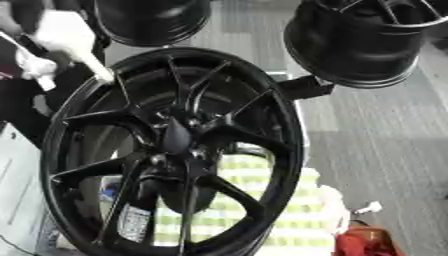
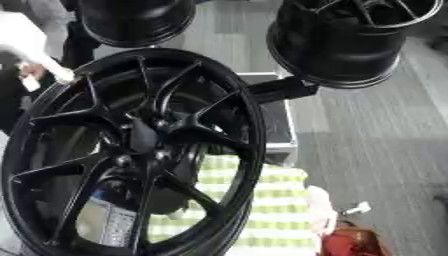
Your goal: Pull the pin out of the wheel hub.
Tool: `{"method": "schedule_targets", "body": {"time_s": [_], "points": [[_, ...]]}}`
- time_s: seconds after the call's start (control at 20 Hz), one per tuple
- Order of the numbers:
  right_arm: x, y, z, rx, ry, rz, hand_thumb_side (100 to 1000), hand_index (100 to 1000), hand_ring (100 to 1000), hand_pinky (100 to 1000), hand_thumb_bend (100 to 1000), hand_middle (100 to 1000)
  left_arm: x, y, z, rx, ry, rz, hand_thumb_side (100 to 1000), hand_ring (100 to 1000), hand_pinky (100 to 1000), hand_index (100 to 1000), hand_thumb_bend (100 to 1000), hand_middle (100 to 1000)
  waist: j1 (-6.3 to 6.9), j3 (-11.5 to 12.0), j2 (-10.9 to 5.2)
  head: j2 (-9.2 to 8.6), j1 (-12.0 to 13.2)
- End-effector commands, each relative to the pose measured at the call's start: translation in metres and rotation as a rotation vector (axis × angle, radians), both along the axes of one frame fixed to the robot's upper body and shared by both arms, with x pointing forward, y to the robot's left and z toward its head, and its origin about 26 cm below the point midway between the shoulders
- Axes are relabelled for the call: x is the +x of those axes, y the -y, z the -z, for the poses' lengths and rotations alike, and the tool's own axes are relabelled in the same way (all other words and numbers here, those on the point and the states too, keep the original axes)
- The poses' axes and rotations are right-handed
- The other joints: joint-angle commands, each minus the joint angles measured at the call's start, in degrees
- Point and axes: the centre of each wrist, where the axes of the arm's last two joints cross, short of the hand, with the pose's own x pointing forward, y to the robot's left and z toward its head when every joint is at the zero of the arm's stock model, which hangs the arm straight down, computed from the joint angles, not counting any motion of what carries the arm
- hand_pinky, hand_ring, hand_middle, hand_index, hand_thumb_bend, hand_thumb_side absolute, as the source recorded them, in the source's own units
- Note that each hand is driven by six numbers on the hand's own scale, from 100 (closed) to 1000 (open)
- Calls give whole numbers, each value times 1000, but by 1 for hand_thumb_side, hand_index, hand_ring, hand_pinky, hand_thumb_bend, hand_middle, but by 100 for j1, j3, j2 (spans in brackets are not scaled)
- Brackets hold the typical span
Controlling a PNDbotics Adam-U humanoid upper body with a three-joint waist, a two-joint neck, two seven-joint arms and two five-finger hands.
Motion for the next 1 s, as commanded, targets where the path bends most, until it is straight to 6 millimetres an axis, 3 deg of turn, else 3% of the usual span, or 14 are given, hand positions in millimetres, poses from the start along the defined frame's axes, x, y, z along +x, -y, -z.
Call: {"method": "schedule_targets", "body": {"time_s": [0.05, 0.3, 0.5, 0.75, 0.9, 1.0], "points": [[-3, 4, -16, -37, 38, 14, 678, 744, 805, 858, 100, 699, 4, -60, -23, -69, 152, -225, 100, 441, 523, 408, 100, 405, -13, 13, -71, 27, -36], [-4, 5, -14, -32, 38, 21, 678, 744, 804, 858, 100, 698, 14, -135, -8, -148, 213, -495, 100, 440, 527, 413, 100, 410, -37, 55, -60, 27, -18], [-4, 5, -13, -30, 37, 20, 677, 744, 805, 858, 100, 698, 16, -171, 8, -197, 212, -616, 100, 440, 526, 417, 100, 413, -63, 63, -63, 27, -22], [-4, 5, -13, -27, 37, 21, 677, 744, 804, 858, 100, 698, 21, -191, 27, -247, 169, -674, 100, 463, 554, 446, 100, 439, -79, 65, -71, 27, -10], [-4, 5, -13, -26, 38, 20, 676, 744, 804, 858, 100, 697, 24, -194, 37, -266, 127, -655, 122, 529, 614, 534, 100, 509, -91, 58, -72, 27, -12], [-4, 5, -13, -25, 39, 21, 676, 744, 804, 858, 100, 697, 25, -194, 42, -280, 91, -622, 215, 616, 680, 647, 172, 600, -98, 52, -69, 27, -12]]}}
